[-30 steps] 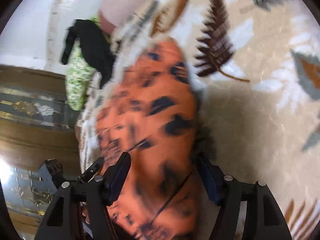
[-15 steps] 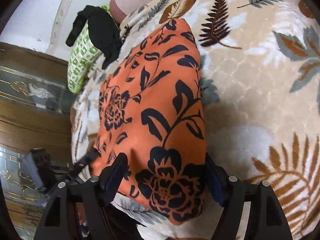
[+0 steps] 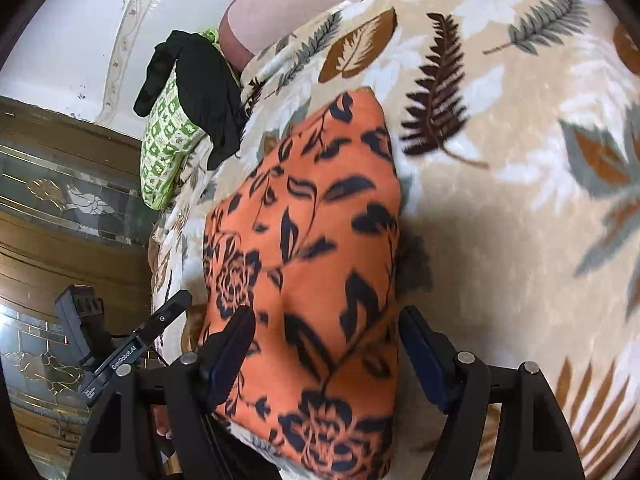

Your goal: Fold small clothes

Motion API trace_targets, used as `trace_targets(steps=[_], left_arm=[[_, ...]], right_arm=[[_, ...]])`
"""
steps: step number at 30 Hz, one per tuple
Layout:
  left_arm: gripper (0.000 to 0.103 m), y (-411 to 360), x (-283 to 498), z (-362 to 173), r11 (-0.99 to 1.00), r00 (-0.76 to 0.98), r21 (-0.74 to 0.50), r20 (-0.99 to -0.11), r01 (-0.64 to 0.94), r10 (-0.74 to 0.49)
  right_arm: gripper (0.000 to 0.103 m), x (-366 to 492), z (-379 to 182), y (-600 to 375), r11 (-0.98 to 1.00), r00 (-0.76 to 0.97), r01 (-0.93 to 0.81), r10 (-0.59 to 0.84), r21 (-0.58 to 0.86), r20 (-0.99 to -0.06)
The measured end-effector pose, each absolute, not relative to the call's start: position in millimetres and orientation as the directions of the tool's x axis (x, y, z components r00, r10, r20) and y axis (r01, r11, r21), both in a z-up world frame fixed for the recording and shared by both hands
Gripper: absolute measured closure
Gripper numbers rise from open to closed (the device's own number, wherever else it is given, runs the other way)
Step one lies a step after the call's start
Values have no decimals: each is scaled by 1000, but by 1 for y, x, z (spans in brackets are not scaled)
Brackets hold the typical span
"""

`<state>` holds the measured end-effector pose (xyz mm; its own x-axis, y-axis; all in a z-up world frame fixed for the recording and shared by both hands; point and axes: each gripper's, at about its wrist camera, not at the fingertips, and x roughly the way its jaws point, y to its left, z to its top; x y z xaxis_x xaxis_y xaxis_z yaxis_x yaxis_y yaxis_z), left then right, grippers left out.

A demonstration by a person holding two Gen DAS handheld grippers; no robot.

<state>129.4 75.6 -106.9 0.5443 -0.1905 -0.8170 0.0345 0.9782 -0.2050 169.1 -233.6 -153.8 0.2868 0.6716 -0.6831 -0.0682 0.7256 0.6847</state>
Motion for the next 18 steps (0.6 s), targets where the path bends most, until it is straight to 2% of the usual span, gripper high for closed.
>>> trace_targets(steps=[6,9,12,14,15,16,17,18], left_arm=[[47,73,145,-125,975,508,-217,-836,39,-206],[38,82,151,-150,963,466,-269,-851,15,-245],[58,94,142,-143,938,485,-345,-820,3,-304],[58,98,126,-129,938,527,-344,-793,28,-307],[45,102,118,-127,930,539,-366,-778,32,-324],[17,103,115,-128,926,539,-376,-775,27,-330],[13,104,114,-134,927,533,-374,-782,15,-324],[14,101,117,-145,936,505,-351,-806,12,-309]], right_arm=[[26,186,-163,-232,712,274,-70,687,699,-673],[26,191,-182,-224,707,235,-56,696,705,-679],[30,190,-191,-217,710,209,-70,697,701,-686],[30,187,-183,-218,692,218,-93,716,716,-663],[30,185,-177,-219,696,229,-102,712,711,-664],[30,184,-175,-220,698,237,-107,710,708,-664],[29,185,-176,-221,693,237,-106,714,713,-659],[29,186,-181,-222,686,232,-98,721,721,-653]])
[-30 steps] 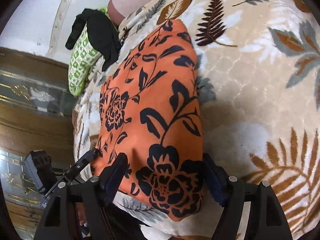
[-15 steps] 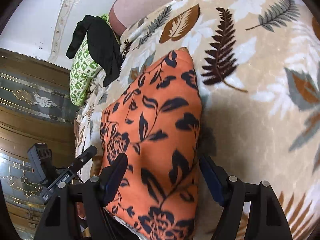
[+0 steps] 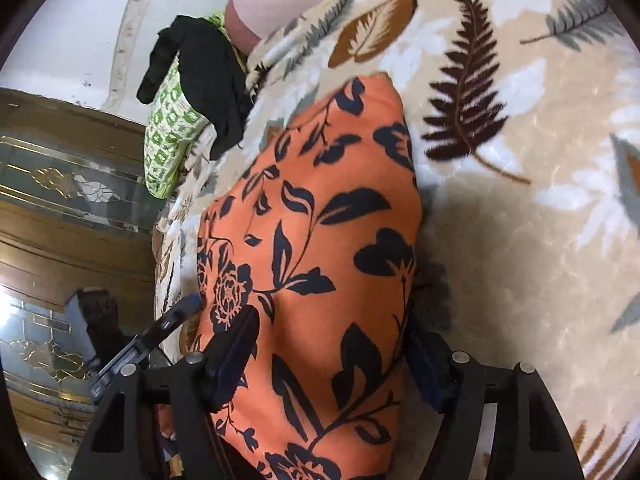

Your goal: Fold small clothes

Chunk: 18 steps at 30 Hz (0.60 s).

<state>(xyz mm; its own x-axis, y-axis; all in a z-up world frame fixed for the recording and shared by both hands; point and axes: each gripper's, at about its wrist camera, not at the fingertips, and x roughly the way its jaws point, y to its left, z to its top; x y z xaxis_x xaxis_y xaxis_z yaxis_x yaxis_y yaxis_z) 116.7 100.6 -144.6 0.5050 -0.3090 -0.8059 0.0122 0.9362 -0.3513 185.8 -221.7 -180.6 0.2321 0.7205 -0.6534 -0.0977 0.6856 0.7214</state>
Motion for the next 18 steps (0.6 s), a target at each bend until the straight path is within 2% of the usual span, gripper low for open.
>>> trace_targets(steps=[1,2,3,4,6,8,13,18], left_arm=[[30,95,121,-159,941,450,-338,-836,25,-313],[39,92,123,-165,923,439,-382,-823,43,-361],[58,90,124,-163,901,439,-429,-799,60,-410],[64,88,125,-160,902,435,-427,-802,65,-411],[69,81,125,-151,917,444,-388,-808,92,-386],[71,75,126,-140,920,455,-375,-804,113,-383],[72,56,137,-97,923,533,-343,-755,174,-381],[71,24,184,-52,929,608,-289,-702,234,-371]], right_arm=[[29,189,-188,-221,680,224,-76,724,729,-652],[29,192,-197,-217,681,205,-57,724,730,-659],[36,193,-199,-212,680,202,-73,727,730,-657],[44,192,-192,-203,699,210,-126,712,704,-670],[60,190,-181,-195,734,223,-174,679,657,-699],[64,190,-171,-198,733,226,-186,680,654,-698],[65,197,-122,-211,736,300,-256,677,626,-672],[65,227,-72,-244,730,394,-295,681,617,-617]])
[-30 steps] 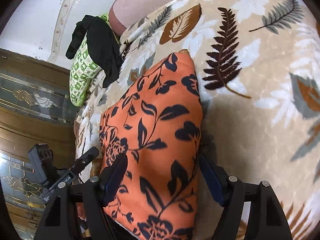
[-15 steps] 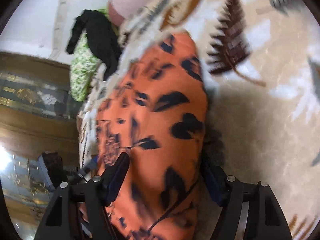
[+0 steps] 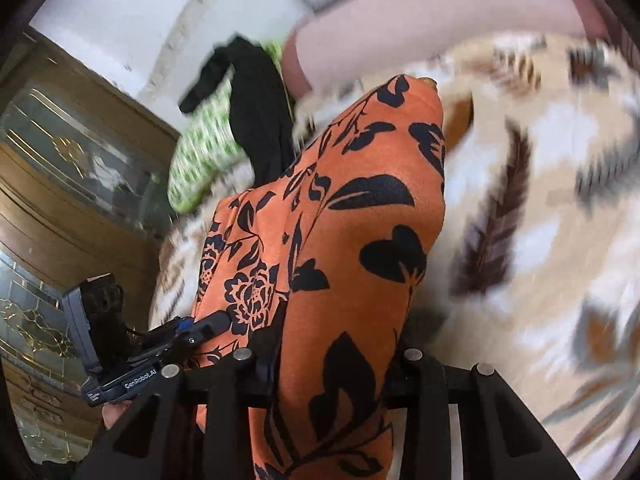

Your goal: Fold small clothes

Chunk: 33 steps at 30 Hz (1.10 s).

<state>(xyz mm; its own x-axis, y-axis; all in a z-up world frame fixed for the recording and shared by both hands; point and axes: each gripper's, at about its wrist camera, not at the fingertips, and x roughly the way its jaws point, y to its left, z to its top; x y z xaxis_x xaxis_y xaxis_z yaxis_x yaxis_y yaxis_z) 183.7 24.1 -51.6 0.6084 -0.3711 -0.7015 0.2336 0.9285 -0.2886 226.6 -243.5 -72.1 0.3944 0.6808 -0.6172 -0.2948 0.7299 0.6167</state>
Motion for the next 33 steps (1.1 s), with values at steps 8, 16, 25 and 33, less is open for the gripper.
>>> trace_targets(steps=[8,16,25,33], left_arm=[[61,9,239,-135,980,509,-169,-837,108,-201],[41,38,201,-100,974,620,-194,-752,116,-223],[22,23,180,-122,996,574,-78,-814,35,-84],[12,14,110,-67,1000,656,17,-754,-21,27]], right_arm=[[52,278,-133,-261,783,372,-157,611,601,-699],[36,242,-120,-272,869,499,-77,458,489,-735],[18,228,-131,-228,851,462,-124,505,511,-729],[10,146,-66,-212,963,610,-150,269,226,-745]])
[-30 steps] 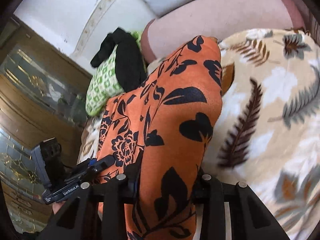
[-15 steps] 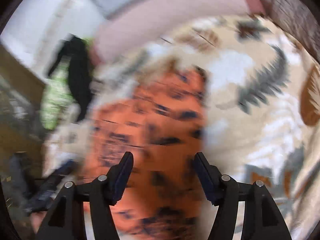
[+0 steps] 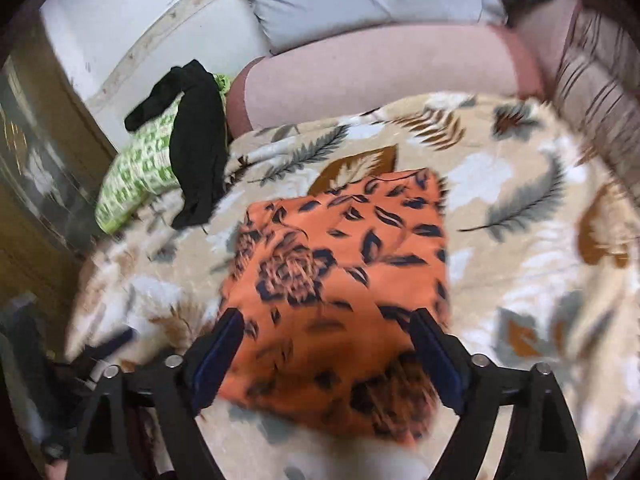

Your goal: Fold small clothes

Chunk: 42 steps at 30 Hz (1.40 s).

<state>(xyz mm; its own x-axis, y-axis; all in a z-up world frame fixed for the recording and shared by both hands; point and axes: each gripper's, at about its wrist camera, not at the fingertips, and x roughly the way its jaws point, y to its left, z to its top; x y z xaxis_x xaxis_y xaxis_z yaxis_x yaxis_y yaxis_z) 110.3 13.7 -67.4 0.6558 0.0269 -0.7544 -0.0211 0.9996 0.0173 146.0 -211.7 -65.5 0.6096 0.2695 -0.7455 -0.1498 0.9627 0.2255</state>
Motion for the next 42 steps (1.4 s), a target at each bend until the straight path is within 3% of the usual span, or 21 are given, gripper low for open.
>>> trace_targets(steps=[5,18,42], left_arm=[[12,8,83,-49,996,659,82,-748,-27,80],[10,-15,55,-1,998,708,55,-704,-22,55],[4,-22,86,-10,999,695,40,-718,-15,39]], right_arm=[[5,100,-71,-208,989,602,-135,125,54,-789],[0,61,-26,-219,993,675,-115,62,-21,-735],[0,79,-27,-211,996,665,-69,8,-50,-747]])
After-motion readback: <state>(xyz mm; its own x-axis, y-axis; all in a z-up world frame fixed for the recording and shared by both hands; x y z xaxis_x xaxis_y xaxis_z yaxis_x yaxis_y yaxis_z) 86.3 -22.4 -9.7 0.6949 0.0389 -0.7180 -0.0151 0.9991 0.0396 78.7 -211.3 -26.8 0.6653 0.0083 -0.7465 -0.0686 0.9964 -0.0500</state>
